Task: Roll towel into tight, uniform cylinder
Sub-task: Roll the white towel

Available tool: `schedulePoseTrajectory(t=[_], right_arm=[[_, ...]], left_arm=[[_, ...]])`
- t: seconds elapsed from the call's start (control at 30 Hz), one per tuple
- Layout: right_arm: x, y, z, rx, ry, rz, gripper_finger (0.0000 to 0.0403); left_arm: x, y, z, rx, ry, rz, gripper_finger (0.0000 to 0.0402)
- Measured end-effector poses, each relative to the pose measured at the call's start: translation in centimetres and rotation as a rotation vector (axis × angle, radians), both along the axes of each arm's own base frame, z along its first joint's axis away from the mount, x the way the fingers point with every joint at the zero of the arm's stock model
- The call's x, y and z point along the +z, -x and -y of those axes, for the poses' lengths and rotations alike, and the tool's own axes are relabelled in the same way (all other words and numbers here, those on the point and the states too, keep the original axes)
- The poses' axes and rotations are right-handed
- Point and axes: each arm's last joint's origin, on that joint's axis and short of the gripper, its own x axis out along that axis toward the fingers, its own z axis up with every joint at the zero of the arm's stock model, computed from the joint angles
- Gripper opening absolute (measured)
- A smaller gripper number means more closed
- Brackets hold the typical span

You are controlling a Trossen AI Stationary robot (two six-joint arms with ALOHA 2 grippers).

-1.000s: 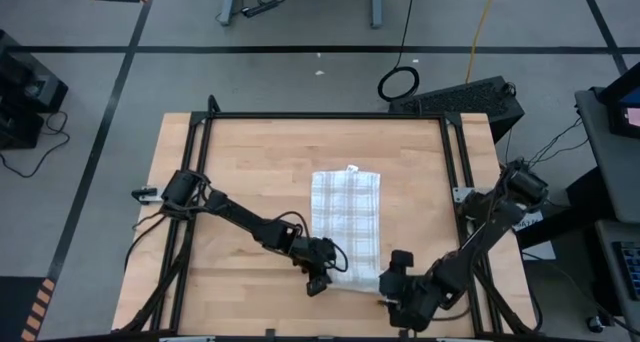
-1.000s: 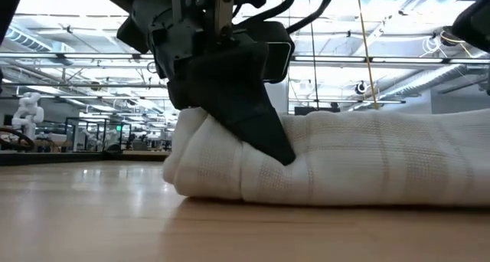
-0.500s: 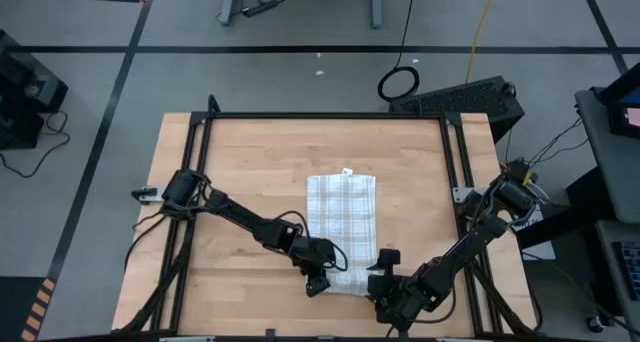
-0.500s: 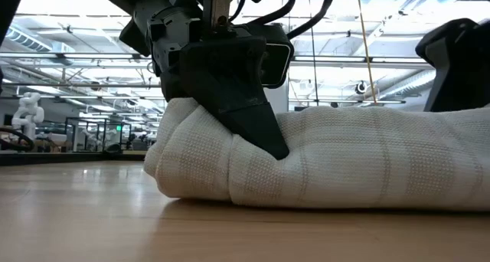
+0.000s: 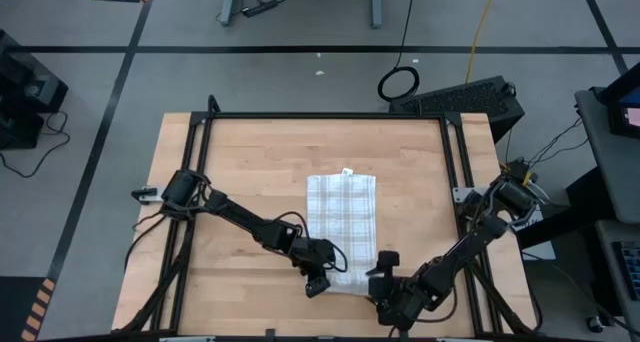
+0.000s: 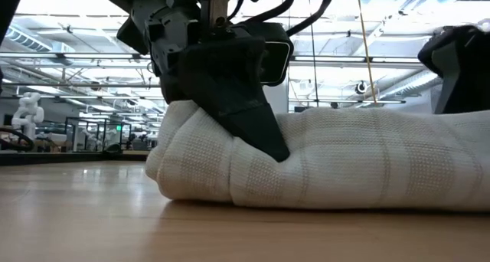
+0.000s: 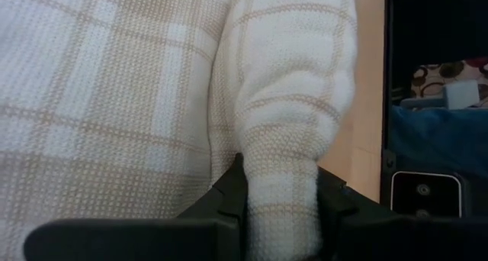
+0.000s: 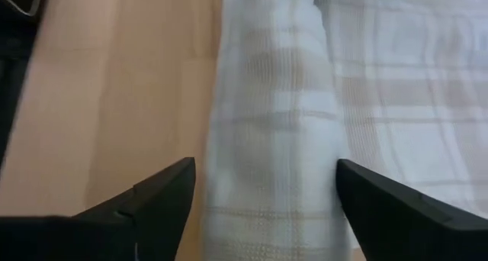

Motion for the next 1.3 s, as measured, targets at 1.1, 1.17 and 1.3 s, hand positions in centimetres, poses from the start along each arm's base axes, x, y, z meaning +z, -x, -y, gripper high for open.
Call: schedulePoseTrajectory(t=[1.1,1.17,1.3], right_arm=[[-2.2,-2.1,4.0,-0.003,-0.226,-0.129,0.0139],[-2.2,-2.2,4.0,0.0,-0.24,-0.135,0.0106],[-2.2,-2.3,4.1,0.004,-0.259,-0.142,0.0062]], left_arm=[[-0.1,0.7,-0.5,0.064,-0.104,-0.074,0.0164],[0.5,0.9,-0.6,0.056,-0.123,-0.068,0.0198],[2.8,2.2,-1.0,-0.003,-0.25,-0.039,0.025]])
